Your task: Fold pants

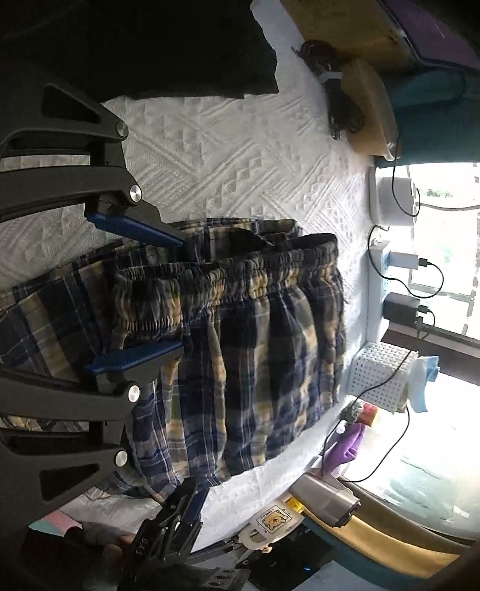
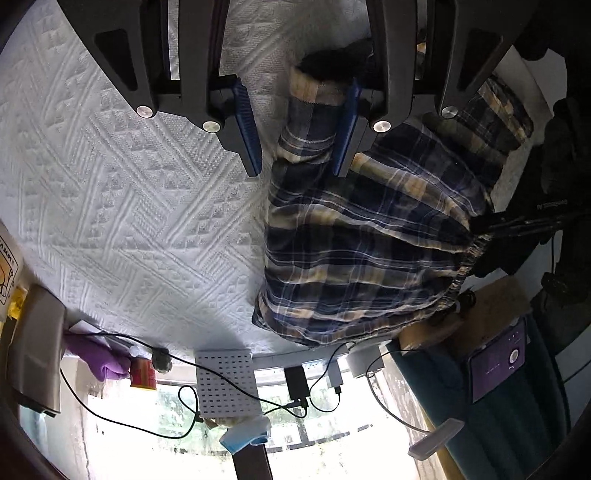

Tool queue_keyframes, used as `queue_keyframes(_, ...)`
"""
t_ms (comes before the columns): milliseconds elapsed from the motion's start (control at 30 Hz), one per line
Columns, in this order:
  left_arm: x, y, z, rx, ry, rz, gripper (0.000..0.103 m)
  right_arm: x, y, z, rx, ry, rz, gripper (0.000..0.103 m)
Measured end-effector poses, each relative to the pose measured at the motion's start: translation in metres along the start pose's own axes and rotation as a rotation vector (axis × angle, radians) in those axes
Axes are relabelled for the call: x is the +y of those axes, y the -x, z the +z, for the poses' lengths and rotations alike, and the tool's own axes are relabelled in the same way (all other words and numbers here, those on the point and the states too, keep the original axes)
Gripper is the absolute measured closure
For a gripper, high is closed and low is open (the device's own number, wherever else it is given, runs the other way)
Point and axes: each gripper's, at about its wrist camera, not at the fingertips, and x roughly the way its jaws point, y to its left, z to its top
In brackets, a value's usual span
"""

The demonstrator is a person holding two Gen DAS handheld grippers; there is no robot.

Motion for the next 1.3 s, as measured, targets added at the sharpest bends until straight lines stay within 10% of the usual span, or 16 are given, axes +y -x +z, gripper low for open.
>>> queue_keyframes(400, 0.0, -0.001, -0.006, -0.011, -0.01, -0.023, 0.057, 0.006, 0.0, -0.003, 0.033, 0.033, 0.025, 0.081)
queue_keyframes(967, 0.018, 0.023, -0.004, -0.026, 0.028, -0.086, 0.053, -0.007, 0.029, 0.005, -0.016, 0.006, -0.011, 0.081)
queue_keyframes(1033, 0.023, 0.025, 0.002, -0.046, 0.04, -0.085, 0.05, -0.011, 0.027, 0.018, -0.035, 0.013, -0.024, 0.064)
queue_keyframes(1100, 0.028, 0.024, 0.009, -0.057, 0.056, -0.067, 0.049, -0.013, 0.024, 0.029, -0.056, 0.014, -0.032, 0.019)
queue_keyframes(1300, 0.042, 0.001, 0.023, -0.029, 0.102, -0.081, 0.034, -0.018, 0.004, 0.057, -0.062, 0.003, -0.022, 0.018)
